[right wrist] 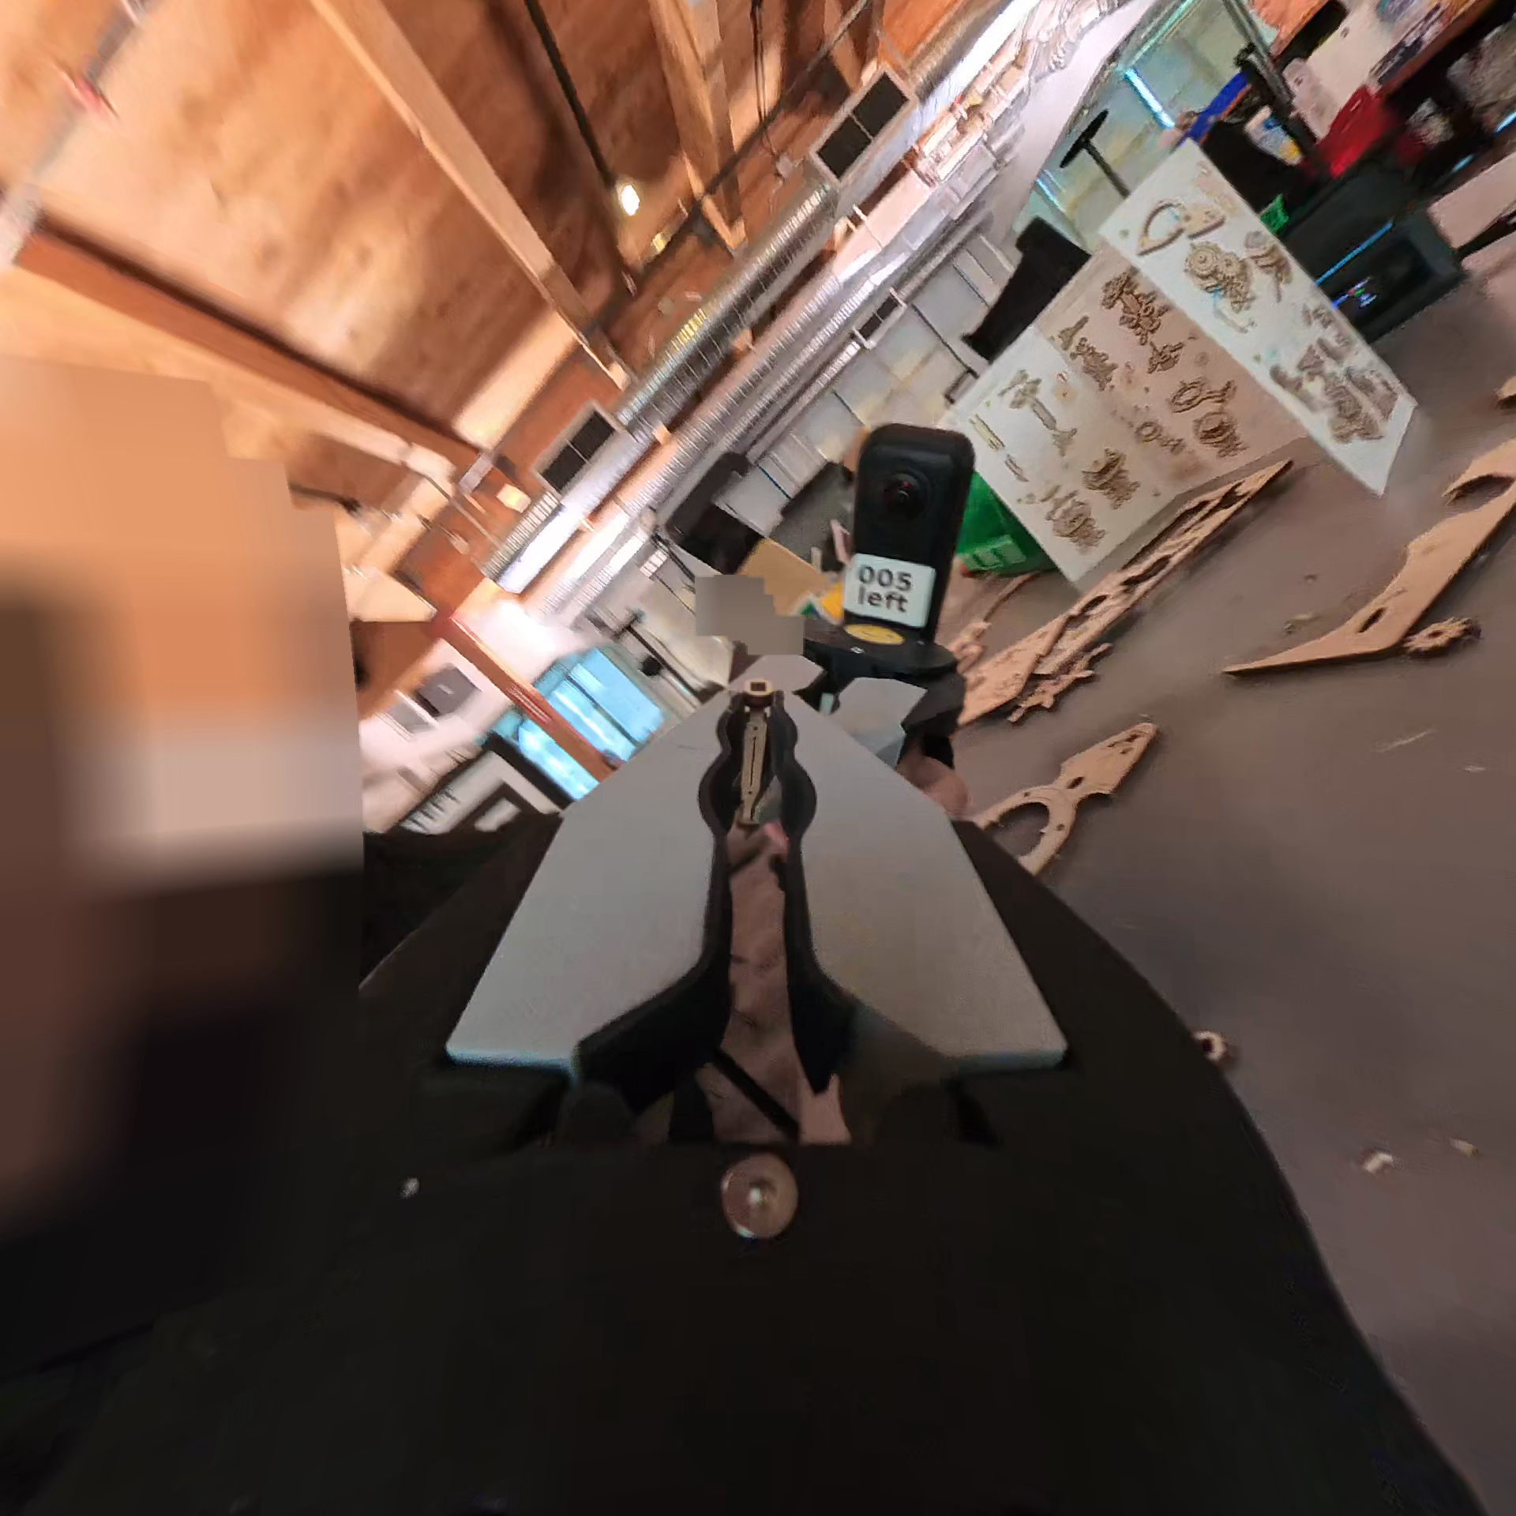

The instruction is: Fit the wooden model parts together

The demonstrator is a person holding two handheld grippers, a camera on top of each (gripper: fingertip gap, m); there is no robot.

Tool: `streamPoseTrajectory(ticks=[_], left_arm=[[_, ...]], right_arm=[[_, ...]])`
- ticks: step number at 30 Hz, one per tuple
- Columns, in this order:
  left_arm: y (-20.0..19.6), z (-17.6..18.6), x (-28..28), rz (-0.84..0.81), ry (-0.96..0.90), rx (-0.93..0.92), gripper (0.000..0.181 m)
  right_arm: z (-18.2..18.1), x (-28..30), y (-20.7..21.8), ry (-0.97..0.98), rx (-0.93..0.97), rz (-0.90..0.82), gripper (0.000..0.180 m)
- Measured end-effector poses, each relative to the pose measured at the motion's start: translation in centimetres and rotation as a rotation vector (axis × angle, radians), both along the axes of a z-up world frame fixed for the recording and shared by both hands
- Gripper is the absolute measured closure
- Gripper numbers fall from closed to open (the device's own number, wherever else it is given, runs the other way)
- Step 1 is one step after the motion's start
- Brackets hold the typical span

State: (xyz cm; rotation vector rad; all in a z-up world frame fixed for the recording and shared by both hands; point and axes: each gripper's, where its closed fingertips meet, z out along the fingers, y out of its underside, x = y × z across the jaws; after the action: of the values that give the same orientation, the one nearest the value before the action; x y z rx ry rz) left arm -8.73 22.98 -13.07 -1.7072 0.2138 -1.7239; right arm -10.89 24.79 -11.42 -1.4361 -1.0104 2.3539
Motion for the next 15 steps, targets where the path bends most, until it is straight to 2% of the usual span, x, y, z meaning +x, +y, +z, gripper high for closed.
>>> streamPoseTrajectory(ticks=[1, 4, 7, 15], left_arm=[[-0.3, -0.6, 0.0, -0.009, 0.040, 0.013, 0.178], [-0.6, -2.8, 0.1, -0.018, 0.170, 0.001, 0.178], [-0.5, -4.7, -0.2, -0.012, 0.255, -0.032, 0.178], [-0.7, -6.2, -0.2, -0.033, 0.411, 0.036, 0.171]], right_arm=[[-0.4, -0.1, -0.4, -0.012, 0.063, -0.011, 0.177], [-2.4, -0.7, -1.0, -0.099, 0.180, -0.009, 0.177], [-4.0, -1.2, -1.2, -0.167, 0.203, 0.015, 0.177], [-5.8, -1.8, -1.0, -0.305, 0.336, -0.078, 0.177]])
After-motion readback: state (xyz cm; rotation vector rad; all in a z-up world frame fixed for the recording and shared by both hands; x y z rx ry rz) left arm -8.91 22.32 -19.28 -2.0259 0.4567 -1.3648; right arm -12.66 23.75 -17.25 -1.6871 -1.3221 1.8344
